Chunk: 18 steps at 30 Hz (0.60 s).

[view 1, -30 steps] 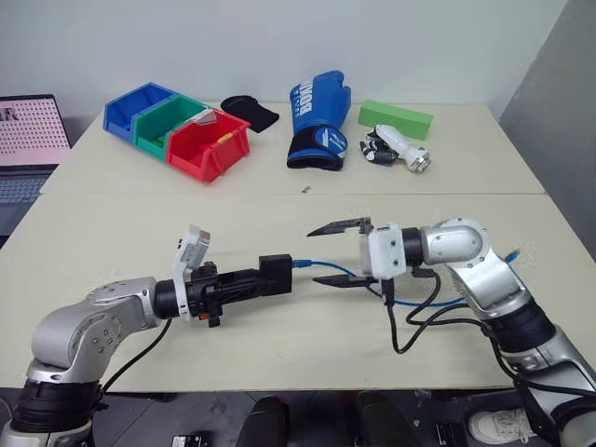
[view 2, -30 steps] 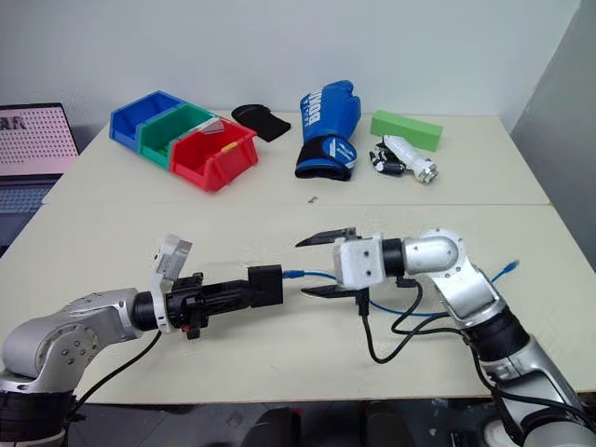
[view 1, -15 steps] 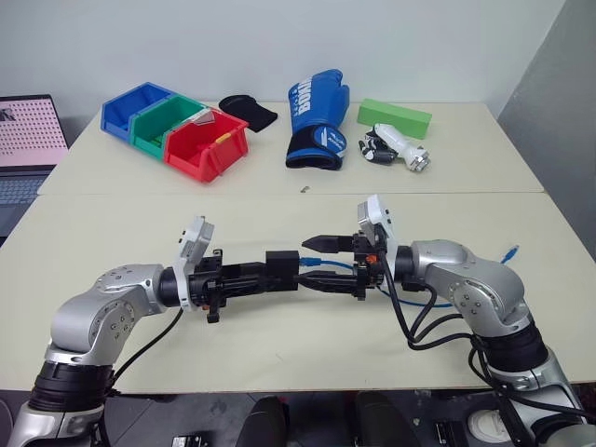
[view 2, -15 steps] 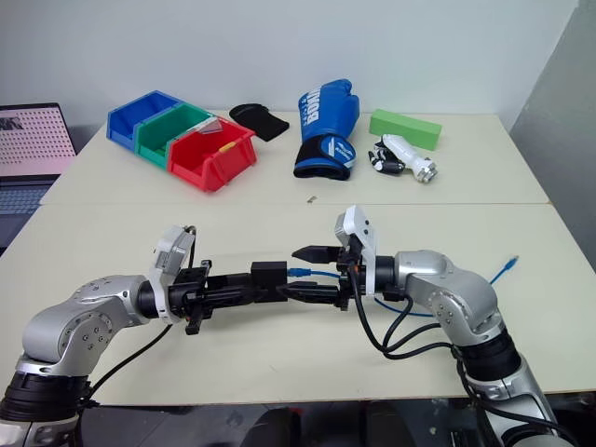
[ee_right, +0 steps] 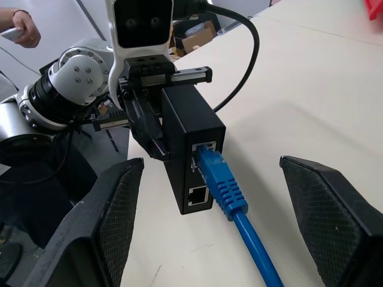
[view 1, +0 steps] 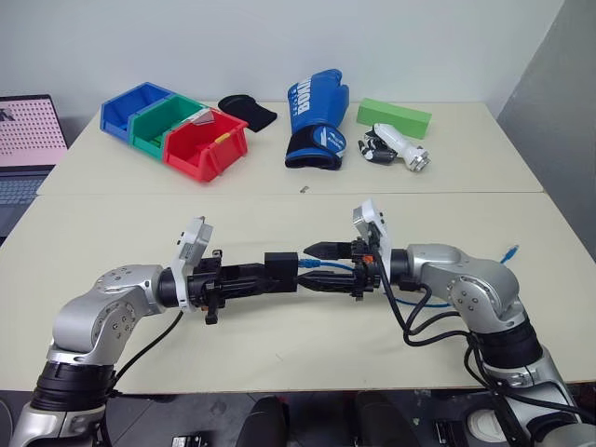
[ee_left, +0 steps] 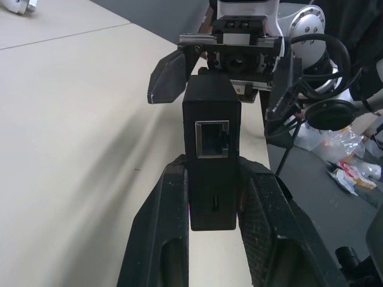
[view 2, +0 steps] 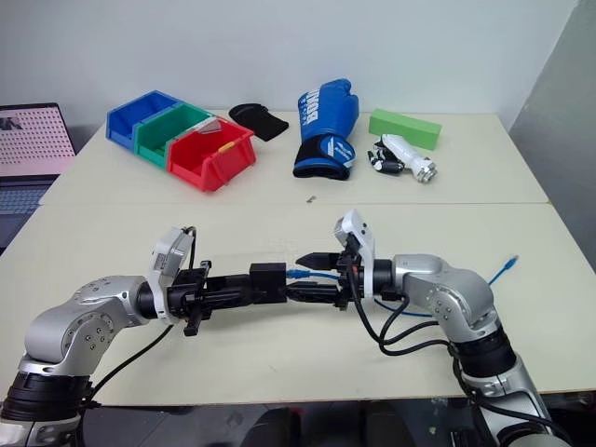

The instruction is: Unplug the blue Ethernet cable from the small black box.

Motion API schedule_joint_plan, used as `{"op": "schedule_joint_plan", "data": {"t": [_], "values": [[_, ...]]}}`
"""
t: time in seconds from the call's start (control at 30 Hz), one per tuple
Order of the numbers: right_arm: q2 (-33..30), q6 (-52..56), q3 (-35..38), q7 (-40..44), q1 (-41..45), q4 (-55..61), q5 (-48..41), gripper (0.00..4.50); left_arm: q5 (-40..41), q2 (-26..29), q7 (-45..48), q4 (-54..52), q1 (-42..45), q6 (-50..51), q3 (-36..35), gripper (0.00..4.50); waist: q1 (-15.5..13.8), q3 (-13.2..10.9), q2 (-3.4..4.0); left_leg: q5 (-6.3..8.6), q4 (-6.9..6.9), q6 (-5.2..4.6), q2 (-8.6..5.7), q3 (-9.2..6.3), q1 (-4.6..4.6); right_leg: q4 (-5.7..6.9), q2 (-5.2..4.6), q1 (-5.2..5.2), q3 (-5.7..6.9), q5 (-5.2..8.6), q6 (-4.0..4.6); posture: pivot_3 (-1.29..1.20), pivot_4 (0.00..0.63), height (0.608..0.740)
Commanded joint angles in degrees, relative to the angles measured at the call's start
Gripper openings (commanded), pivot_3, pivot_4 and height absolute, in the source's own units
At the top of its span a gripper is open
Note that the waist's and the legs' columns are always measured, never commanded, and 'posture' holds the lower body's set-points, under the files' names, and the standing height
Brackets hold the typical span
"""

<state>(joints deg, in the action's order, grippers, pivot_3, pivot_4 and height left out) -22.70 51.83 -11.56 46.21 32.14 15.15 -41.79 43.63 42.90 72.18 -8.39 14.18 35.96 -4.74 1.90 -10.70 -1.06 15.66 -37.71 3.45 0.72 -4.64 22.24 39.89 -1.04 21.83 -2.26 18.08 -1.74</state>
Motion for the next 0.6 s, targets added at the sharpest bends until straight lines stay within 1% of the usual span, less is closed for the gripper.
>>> {"op": "schedule_joint_plan", "data": {"t": [0.03, 0.1, 0.2, 0.3, 0.37, 0.43, 0.6], "values": [[0.3, 0.1, 1.8, 0.9, 1.0, 0.5, -1.5, 3.86, -0.1, 0.1, 0.9, -0.6, 0.1, -1.0, -0.7, 0.78, 0.0, 0.0, 0.0, 0.0, 0.0, 0.0, 0.0, -0.01, 0.0, 0.0, 0.0, 0.0, 0.01, 0.0, 0.0, 0.0, 0.15, 0.74], [0.0, -0.2, 1.5, 1.3, 0.8, 0.7, -0.9, 3.86, 0.0, 0.1, 0.8, -0.8, -0.1, -1.0, -0.7, 0.78, 0.0, 0.0, 0.0, 0.0, 0.0, 0.0, 0.0, -0.01, 0.03, 0.0, 0.0, 0.01, 0.01, 0.0, 0.0, 0.0, 0.15, 0.74], [-0.2, -0.2, 1.3, 1.5, 0.7, 0.9, -0.6, 3.34, 0.0, 0.2, 0.8, -1.0, -0.2, -1.0, -0.7, 0.78, 0.0, 0.0, 0.0, 0.0, -0.03, 0.0, 0.0, -0.01, 0.23, 0.04, 0.0, 0.21, 0.01, 0.0, 0.0, 0.0, 0.15, 0.74], [-0.2, -0.1, 1.3, 1.5, 0.7, 0.9, -0.4, 2.56, -0.1, 0.1, 0.9, -1.2, -0.2, -1.1, -0.5, 0.78, 0.0, 0.0, 0.0, -0.01, -0.06, 0.0, 0.0, -0.02, 0.39, 0.07, 0.0, 0.36, 0.02, 0.0, 0.0, 0.0, 0.15, 0.74], [0.0, 0.5, 1.6, 1.4, 0.7, 0.7, -0.8, 2.16, -0.1, 0.1, 1.1, -1.3, -0.3, -1.1, -0.3, 0.78, 0.0, 0.0, 0.0, -0.01, -0.06, 0.0, 0.0, -0.02, 0.42, 0.07, 0.0, 0.39, 0.02, -0.01, 0.0, 0.0, 0.15, 0.74], [-0.7, -0.1, 0.9, 2.1, 0.7, 0.9, 0.0, 1.61, 0.1, 0.0, 0.9, -1.3, -0.3, -0.9, -0.4, 0.78, 0.0, 0.0, 0.0, -0.01, -0.07, 0.01, 0.0, -0.03, 0.44, 0.07, 0.0, 0.39, 0.03, 0.0, 0.0, 0.0, 0.15, 0.74], [-1.1, -0.5, 0.3, 2.7, 0.6, 1.2, 0.6, 0.51, 0.1, -0.2, 1.0, -1.4, -0.2, -0.8, -0.4, 0.78, 0.0, 0.0, 0.0, -0.01, -0.08, 0.0, 0.0, -0.04, 0.45, 0.06, 0.0, 0.39, 0.04, -0.01, 0.0, 0.0, 0.15, 0.74]]}}
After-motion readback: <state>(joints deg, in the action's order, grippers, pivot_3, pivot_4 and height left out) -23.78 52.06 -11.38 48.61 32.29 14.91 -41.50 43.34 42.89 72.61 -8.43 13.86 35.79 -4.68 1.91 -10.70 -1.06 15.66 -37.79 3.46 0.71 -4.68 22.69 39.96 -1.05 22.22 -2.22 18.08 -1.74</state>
